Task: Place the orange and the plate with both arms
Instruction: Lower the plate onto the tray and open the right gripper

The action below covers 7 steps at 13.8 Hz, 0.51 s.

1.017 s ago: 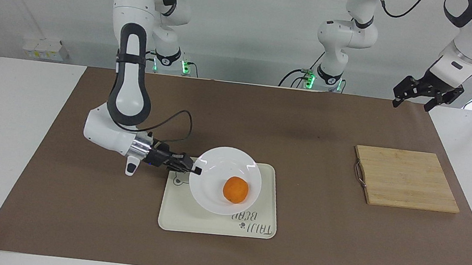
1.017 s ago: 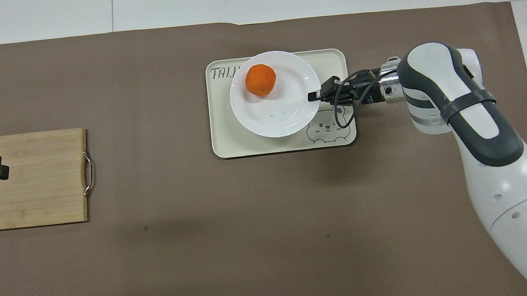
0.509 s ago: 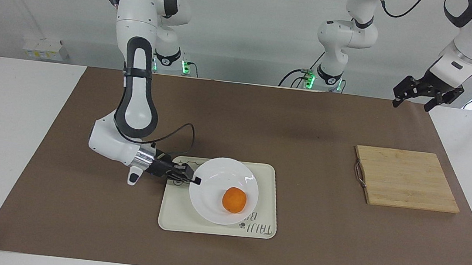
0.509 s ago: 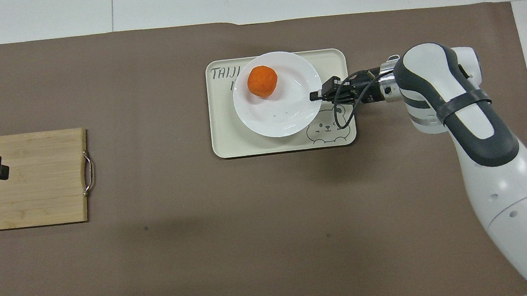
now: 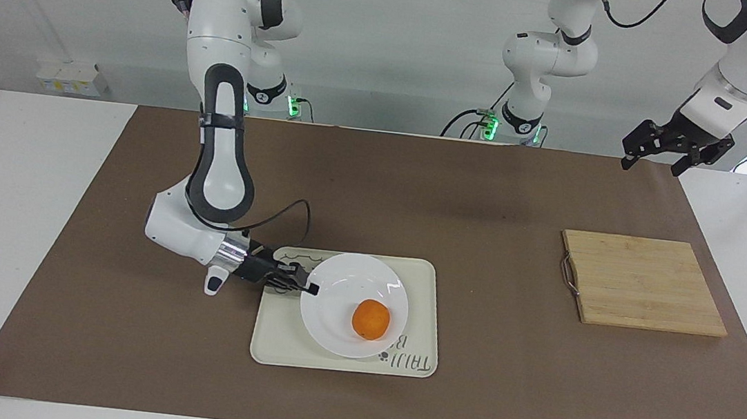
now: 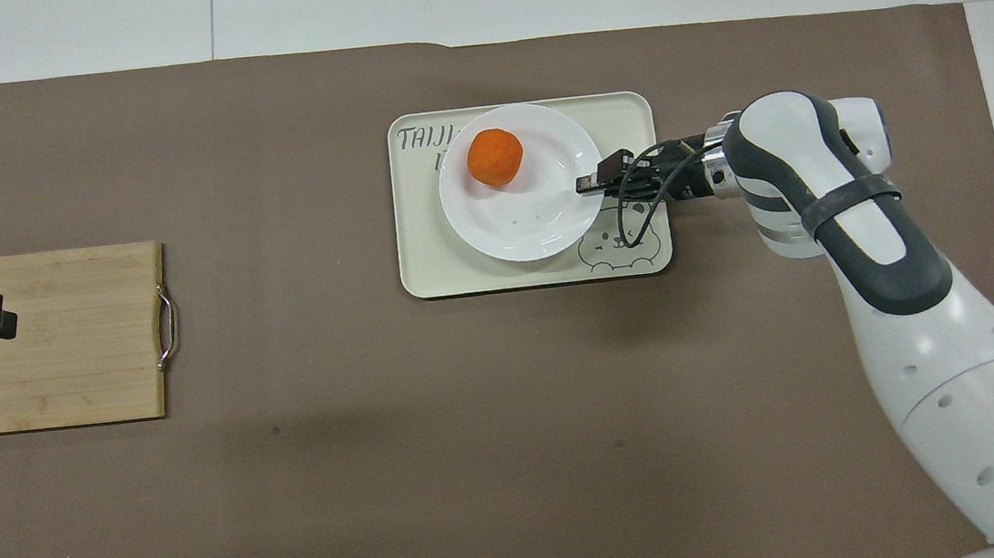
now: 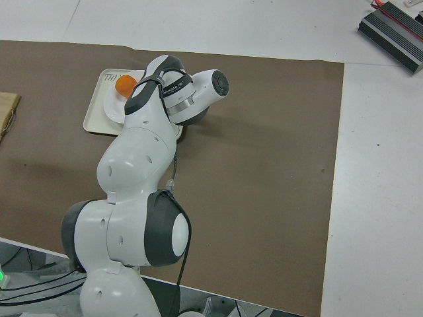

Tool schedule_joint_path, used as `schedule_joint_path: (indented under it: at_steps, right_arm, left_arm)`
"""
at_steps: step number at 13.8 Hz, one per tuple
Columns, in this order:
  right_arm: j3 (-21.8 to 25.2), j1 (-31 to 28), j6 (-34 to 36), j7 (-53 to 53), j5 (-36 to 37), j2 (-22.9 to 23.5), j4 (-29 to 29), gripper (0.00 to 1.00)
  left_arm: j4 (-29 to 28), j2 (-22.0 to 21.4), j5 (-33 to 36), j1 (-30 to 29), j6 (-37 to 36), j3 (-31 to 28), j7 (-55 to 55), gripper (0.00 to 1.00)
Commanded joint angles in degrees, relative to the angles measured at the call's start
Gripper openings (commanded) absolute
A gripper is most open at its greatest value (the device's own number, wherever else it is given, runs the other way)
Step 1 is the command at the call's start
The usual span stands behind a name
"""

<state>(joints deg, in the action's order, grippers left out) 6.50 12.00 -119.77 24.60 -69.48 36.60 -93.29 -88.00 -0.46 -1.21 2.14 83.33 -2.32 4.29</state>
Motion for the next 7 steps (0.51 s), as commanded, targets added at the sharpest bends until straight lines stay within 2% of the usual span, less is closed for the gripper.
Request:
schedule_joint_path:
  at_steps: [1, 3, 7]
  right_arm:
    - [-0.3, -0.3, -0.6, 0.6, 0.4, -0.3, -0.3, 0.77]
    - [0.0, -0.1, -1.0, 0.4, 1.6, -0.8, -0.1, 1.00]
    - [0.4, 0.0, -1.3, -2.2, 14.5, -4.2, 0.3, 1.00]
  left_arm:
    - [-0.2, -0.7, 0.6, 0.2, -0.6, -0.2, 0.7, 1.00]
    - [-0.2, -0.8, 0.6, 0.1, -0.6, -0.2, 0.7, 1.00]
    - [-0.2, -0.7, 0.6, 0.1, -0.6, -0.2, 0.7, 1.00]
